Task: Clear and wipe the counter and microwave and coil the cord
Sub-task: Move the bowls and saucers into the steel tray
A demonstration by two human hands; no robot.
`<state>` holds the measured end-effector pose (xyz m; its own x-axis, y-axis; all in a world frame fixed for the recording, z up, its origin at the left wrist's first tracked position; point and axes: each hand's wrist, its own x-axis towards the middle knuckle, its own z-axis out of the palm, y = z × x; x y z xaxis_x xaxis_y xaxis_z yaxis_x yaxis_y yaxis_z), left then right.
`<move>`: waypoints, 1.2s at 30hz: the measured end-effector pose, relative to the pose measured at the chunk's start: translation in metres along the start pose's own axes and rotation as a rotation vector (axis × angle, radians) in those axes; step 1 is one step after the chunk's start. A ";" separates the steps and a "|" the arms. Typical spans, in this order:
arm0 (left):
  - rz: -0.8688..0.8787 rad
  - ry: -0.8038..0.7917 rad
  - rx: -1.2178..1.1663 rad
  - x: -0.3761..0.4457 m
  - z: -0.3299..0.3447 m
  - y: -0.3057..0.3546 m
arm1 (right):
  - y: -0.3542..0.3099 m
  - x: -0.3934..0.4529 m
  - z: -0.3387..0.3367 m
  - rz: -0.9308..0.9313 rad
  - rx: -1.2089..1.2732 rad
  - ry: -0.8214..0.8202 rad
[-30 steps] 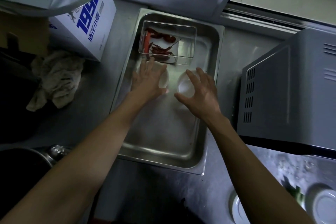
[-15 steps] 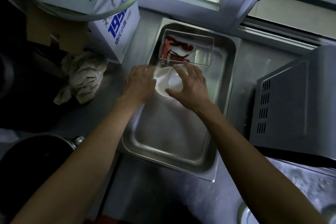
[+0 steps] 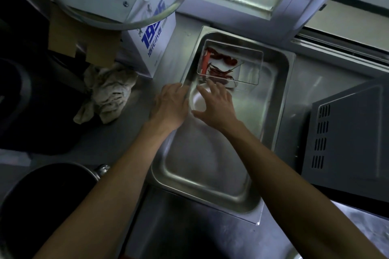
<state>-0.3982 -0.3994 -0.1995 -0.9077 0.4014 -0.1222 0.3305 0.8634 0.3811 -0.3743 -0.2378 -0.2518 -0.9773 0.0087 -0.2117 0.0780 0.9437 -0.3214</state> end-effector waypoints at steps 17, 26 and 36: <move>0.011 0.014 -0.024 -0.002 0.000 -0.010 | 0.006 -0.012 0.005 0.040 -0.001 0.014; 0.100 -0.045 -0.005 -0.030 -0.006 0.041 | 0.021 -0.109 -0.019 0.229 0.049 0.141; 0.367 -0.134 0.171 -0.106 0.030 0.124 | 0.066 -0.263 -0.032 0.317 0.140 0.299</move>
<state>-0.2533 -0.3255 -0.1670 -0.6842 0.7178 -0.1291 0.6736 0.6898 0.2654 -0.1186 -0.1668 -0.1878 -0.9131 0.4047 -0.0503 0.3885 0.8255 -0.4094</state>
